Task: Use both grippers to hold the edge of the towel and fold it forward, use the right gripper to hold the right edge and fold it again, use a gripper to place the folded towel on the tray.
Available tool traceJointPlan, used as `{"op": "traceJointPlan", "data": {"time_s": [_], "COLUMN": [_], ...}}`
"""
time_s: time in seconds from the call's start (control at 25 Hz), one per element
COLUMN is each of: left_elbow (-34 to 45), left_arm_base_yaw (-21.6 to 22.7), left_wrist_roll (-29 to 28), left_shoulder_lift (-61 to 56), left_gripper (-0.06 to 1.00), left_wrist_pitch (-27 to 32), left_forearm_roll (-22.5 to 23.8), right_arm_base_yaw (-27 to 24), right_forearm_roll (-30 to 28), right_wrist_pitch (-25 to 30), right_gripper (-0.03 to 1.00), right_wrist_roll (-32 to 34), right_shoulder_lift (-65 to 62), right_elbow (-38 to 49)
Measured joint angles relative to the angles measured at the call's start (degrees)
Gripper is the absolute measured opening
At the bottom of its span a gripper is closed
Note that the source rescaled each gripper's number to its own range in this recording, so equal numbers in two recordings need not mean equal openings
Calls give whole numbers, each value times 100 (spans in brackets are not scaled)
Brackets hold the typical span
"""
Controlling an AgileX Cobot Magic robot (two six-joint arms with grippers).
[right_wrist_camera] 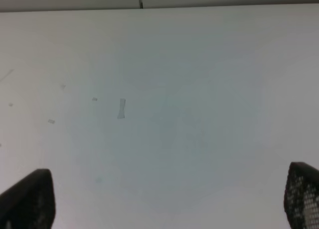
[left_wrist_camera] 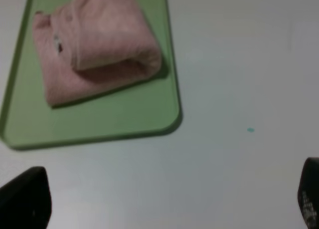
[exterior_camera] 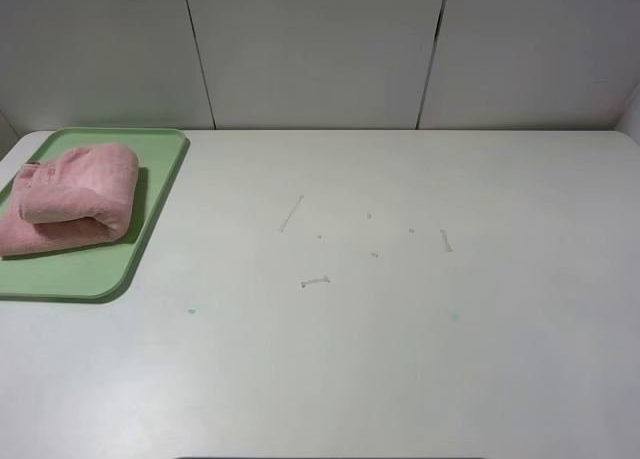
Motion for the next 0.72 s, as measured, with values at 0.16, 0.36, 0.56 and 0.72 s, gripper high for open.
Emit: {"op": "traceJointPlan", "data": {"time_s": [0.16,0.36,0.56,0.72], "left_elbow": [451,613,619,619], "left_arm_base_yaw": [-290,-335,-335,-335], "left_wrist_roll": [0,0,0,0], "left_shoulder_lift": [-248,-289,-300,-300], "left_gripper": [100,100,100,100], "left_wrist_pitch": [-370,-322,-322,-322], "left_forearm_roll": [-4,-19,-19,-19], "right_arm_base_yaw": [0,0,0,0], "right_forearm_roll": [4,4,4,4], "right_wrist_pitch": [0,0,0,0], "right_gripper": [100,100,100,100], "right_wrist_roll": [0,0,0,0], "right_shoulder_lift": [0,0,0,0], "right_elbow": [0,0,0,0]}}
